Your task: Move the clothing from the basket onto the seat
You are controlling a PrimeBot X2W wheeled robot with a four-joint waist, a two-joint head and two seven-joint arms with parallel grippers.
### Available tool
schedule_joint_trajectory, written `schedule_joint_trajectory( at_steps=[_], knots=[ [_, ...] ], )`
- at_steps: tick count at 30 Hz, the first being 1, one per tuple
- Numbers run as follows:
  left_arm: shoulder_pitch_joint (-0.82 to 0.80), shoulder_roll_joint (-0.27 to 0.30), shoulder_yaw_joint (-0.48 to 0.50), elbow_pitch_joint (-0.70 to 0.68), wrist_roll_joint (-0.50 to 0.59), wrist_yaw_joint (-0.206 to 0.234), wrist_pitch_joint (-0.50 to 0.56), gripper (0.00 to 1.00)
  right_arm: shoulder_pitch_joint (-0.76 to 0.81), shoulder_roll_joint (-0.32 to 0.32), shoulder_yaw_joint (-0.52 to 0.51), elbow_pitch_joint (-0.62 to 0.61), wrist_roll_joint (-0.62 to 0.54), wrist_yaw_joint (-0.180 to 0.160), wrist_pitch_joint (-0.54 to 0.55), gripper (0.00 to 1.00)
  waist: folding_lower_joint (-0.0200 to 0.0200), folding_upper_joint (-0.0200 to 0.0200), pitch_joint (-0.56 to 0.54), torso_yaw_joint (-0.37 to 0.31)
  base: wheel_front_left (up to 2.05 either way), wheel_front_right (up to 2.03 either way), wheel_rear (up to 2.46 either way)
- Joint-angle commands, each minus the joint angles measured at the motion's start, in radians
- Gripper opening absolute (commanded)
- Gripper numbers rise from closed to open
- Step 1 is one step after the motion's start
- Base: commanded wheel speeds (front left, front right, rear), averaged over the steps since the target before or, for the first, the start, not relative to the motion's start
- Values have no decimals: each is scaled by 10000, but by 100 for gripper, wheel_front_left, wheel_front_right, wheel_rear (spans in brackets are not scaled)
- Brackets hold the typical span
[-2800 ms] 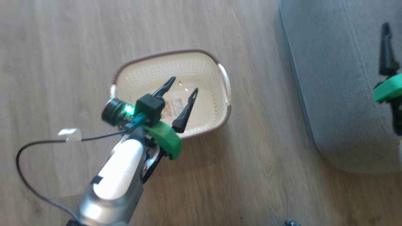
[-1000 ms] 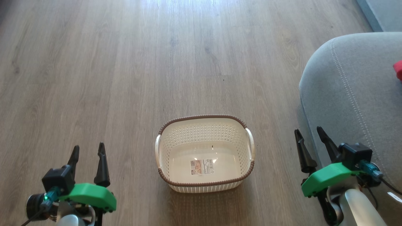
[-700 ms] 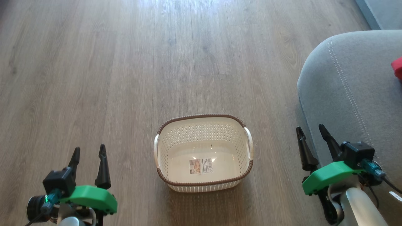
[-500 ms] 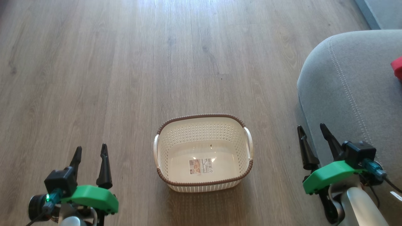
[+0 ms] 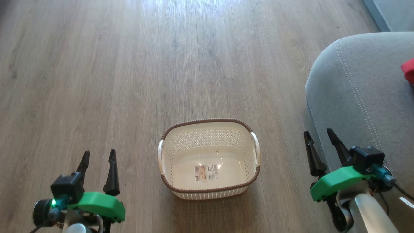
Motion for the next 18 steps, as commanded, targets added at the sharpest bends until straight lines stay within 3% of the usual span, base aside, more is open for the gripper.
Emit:
schedule_joint_trajectory(
  at_steps=[1,2,6,18],
  knots=[
    [-185,72,249,-385,51,-70,-95,100,-407,-59,246,-262,-53,-4,-55,100,0,0,-9,-3,0,0,0],
    [-1,0,-2,2,-5,-70,1,0,0,1,4,3,1,0,1,0,0,0,-10,-3,0,0,0],
    [137,-51,18,558,-75,-79,85,0,245,24,15,520,60,0,37,0,0,0,-13,-4,0,0,0],
    [24,-39,108,524,-1469,-165,445,0,262,88,-176,310,1338,0,399,0,0,0,-14,11,0,0,0]
  ],
)
